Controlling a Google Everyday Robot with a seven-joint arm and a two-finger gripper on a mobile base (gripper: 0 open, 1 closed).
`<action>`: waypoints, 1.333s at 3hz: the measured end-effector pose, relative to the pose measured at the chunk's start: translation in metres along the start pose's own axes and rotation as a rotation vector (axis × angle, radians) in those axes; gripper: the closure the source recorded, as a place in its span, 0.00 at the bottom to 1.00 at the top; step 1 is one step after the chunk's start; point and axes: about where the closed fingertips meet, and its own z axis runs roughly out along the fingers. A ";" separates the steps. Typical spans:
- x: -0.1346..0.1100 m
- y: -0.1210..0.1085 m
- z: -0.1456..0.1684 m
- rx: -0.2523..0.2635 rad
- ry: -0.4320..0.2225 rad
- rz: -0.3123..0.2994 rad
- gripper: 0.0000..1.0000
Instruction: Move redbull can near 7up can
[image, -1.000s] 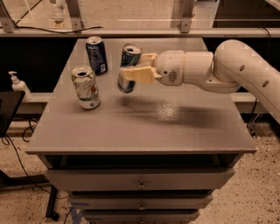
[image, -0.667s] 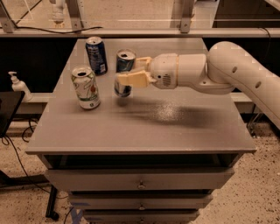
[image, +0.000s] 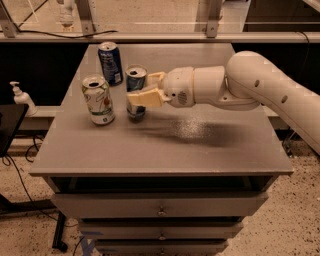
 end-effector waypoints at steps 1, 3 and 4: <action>0.006 0.007 0.007 -0.018 0.011 0.013 1.00; 0.023 0.010 0.017 -0.046 0.069 0.036 0.82; 0.021 0.010 0.016 -0.046 0.070 0.036 0.59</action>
Offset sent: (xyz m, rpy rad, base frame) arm -0.0107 0.0124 -0.0348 -0.0677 0.0765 0.0549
